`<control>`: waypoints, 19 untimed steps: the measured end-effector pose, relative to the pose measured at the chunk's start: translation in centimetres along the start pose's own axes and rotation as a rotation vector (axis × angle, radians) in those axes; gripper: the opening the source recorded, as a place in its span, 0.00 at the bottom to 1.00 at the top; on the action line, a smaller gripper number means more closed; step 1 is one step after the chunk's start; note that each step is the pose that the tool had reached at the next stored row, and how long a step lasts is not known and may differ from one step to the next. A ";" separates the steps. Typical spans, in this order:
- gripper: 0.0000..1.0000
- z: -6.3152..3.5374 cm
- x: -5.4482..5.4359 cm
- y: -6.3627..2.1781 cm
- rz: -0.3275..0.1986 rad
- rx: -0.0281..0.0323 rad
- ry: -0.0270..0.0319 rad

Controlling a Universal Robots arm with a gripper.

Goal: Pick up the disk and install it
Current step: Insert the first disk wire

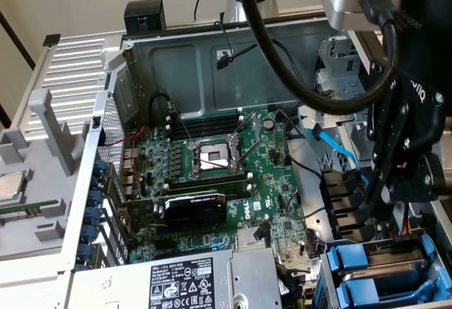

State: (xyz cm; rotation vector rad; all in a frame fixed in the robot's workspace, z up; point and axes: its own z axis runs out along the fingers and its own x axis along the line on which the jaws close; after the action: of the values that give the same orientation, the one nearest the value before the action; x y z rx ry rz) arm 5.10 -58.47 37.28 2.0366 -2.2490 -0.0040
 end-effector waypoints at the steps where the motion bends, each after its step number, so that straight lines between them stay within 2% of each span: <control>1: 0.16 0.00 0.0 0.00 0.000 -0.0001 -0.0001; 15: 0.16 0.02 0.1 -0.04 0.000 -0.0002 -0.0002; 19: 0.16 0.06 0.4 -0.07 0.000 -0.0004 -0.0025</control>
State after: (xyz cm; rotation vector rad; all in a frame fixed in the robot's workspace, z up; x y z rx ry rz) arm 5.13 -58.88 37.25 2.0380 -2.2500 -0.0071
